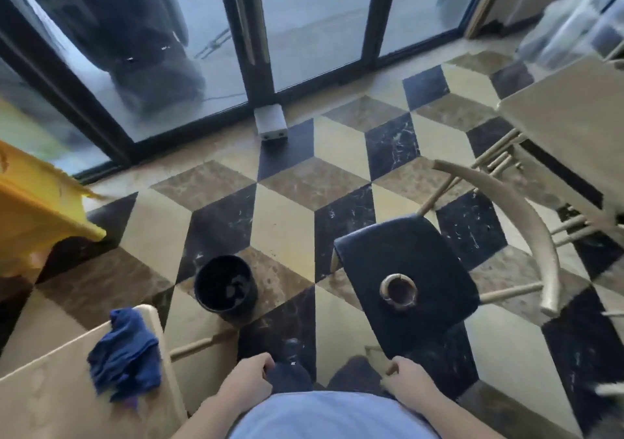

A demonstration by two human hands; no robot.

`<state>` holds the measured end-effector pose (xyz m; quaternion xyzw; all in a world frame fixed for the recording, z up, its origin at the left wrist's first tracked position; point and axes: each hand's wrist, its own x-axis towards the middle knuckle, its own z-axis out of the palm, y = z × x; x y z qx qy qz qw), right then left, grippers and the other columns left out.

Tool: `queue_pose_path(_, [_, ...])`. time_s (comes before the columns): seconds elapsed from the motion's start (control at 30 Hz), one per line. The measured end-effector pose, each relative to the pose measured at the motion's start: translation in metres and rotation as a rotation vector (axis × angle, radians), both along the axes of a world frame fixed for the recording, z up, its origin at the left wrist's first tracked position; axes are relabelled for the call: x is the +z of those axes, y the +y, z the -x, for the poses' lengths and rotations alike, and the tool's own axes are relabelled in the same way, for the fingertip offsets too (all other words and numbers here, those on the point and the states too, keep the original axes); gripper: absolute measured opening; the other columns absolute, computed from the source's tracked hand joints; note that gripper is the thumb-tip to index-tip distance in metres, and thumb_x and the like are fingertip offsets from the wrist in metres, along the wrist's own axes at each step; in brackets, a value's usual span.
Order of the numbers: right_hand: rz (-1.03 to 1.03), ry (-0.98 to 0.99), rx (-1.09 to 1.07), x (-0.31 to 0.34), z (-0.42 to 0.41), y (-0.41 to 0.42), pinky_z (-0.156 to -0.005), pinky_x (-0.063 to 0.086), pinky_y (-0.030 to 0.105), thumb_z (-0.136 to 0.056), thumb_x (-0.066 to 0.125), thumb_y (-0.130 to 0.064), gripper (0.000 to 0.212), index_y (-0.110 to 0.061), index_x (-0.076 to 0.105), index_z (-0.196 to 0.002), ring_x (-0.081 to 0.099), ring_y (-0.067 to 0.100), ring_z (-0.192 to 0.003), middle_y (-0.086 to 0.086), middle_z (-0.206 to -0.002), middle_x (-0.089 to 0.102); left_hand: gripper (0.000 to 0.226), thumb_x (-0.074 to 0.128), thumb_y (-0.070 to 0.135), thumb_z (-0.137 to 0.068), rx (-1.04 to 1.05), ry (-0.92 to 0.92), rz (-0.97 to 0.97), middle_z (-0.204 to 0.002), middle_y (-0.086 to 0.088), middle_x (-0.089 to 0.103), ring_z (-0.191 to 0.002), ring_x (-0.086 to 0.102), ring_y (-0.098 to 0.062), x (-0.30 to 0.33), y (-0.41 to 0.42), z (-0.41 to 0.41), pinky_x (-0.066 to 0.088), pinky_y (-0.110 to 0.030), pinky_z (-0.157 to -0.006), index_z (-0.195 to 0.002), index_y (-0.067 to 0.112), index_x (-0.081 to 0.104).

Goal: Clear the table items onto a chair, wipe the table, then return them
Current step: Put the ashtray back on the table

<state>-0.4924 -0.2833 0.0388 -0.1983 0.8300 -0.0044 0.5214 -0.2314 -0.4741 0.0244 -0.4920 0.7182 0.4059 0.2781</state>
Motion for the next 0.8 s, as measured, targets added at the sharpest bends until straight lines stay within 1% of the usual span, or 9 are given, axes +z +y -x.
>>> queue_pose_path(0.1, [0.008, 0.073, -0.196, -0.004, -0.003, 0.001, -0.077, 0.05, 0.032, -0.086, 0.059, -0.03, 0.015, -0.017, 0.058, -0.092, 0.061, 0.016, -0.086, -0.003, -0.091, 0.065, 0.021, 0.052, 0.022, -0.074, -0.087, -0.009, 0.013, -0.083, 0.007, 0.067, -0.082, 0.062, -0.013, -0.008, -0.021, 0.014, 0.053, -0.033, -0.076, -0.092, 0.025, 0.062])
queue_pose_path(0.2, [-0.011, 0.133, -0.315, -0.004, -0.001, 0.006, -0.064, 0.044, 0.029, -0.087, 0.058, -0.032, 0.015, -0.017, 0.054, -0.085, 0.059, 0.015, -0.078, -0.002, -0.086, 0.064, 0.019, 0.053, 0.021, -0.074, -0.181, 0.004, 0.035, -0.08, 0.006, 0.066, -0.08, 0.062, -0.013, -0.007, -0.038, 0.036, 0.053, -0.033, -0.073, -0.091, 0.026, 0.059])
queue_pose_path(0.27, [-0.042, 0.119, -0.369, -0.009, -0.001, 0.011, -0.062, 0.041, 0.03, -0.085, 0.057, -0.033, 0.016, -0.02, 0.049, -0.079, 0.058, 0.017, -0.078, -0.001, -0.086, 0.063, 0.022, 0.053, 0.019, -0.073, -0.284, 0.017, 0.036, -0.078, 0.007, 0.065, -0.079, 0.062, -0.013, -0.005, -0.049, 0.055, 0.053, -0.033, -0.072, -0.092, 0.027, 0.059])
queue_pose_path(0.43, [-0.063, 0.048, -0.543, -0.023, 0.016, 0.016, -0.065, 0.04, 0.03, -0.084, 0.054, -0.032, 0.013, -0.021, 0.05, -0.08, 0.056, 0.019, -0.079, 0.0, -0.09, 0.064, 0.02, 0.057, 0.027, -0.071, -0.451, -0.014, 0.016, -0.079, 0.009, 0.065, -0.081, 0.063, -0.014, -0.006, -0.079, 0.116, 0.055, -0.035, -0.077, -0.09, 0.026, 0.062])
queue_pose_path(0.53, [0.001, 0.037, -0.617, -0.032, 0.039, 0.011, -0.065, 0.04, 0.031, -0.08, 0.055, -0.031, 0.013, -0.019, 0.05, -0.078, 0.052, 0.017, -0.073, -0.001, -0.084, 0.062, 0.007, 0.06, 0.032, -0.077, -0.545, 0.001, 0.016, -0.08, 0.013, 0.065, -0.074, 0.059, -0.01, 0.005, -0.091, 0.163, 0.049, -0.026, -0.066, -0.08, 0.03, 0.054])
queue_pose_path(0.63, [0.044, 0.009, -0.662, -0.037, 0.053, 0.008, -0.072, 0.045, 0.031, -0.079, 0.057, -0.031, 0.018, -0.019, 0.061, -0.092, 0.055, 0.016, -0.078, 0.0, -0.094, 0.068, 0.011, 0.055, 0.032, -0.081, -0.659, -0.021, 0.092, -0.079, 0.01, 0.059, -0.073, 0.053, -0.014, 0.007, -0.1, 0.201, 0.042, -0.026, -0.062, -0.075, 0.033, 0.046])
queue_pose_path(0.7, [0.055, -0.012, -0.703, -0.04, 0.057, 0.008, -0.073, 0.045, 0.031, -0.079, 0.057, -0.032, 0.021, -0.02, 0.062, -0.095, 0.058, 0.016, -0.081, -0.003, -0.092, 0.067, 0.01, 0.053, 0.035, -0.079, -0.683, -0.047, 0.148, -0.077, 0.007, 0.06, -0.073, 0.055, -0.017, 0.002, -0.106, 0.222, 0.05, -0.031, -0.066, -0.073, 0.029, 0.047])
queue_pose_path(0.77, [0.046, -0.04, -0.72, -0.041, 0.059, 0.009, -0.071, 0.044, 0.03, -0.078, 0.055, -0.033, 0.016, -0.022, 0.058, -0.09, 0.058, 0.016, -0.081, -0.005, -0.088, 0.064, 0.003, 0.05, 0.03, -0.077, -0.727, -0.056, 0.192, -0.084, 0.007, 0.065, -0.077, 0.057, -0.02, 0.004, -0.109, 0.245, 0.053, -0.033, -0.071, -0.078, 0.028, 0.052])
queue_pose_path(0.8, [0.045, -0.055, -0.728, -0.042, 0.058, 0.01, -0.071, 0.044, 0.03, -0.077, 0.053, -0.032, 0.013, -0.024, 0.056, -0.087, 0.057, 0.015, -0.08, -0.005, -0.087, 0.064, 0.008, 0.05, 0.028, -0.077, -0.753, -0.048, 0.2, -0.089, 0.005, 0.068, -0.08, 0.058, -0.021, 0.008, -0.109, 0.258, 0.052, -0.033, -0.072, -0.083, 0.028, 0.055])
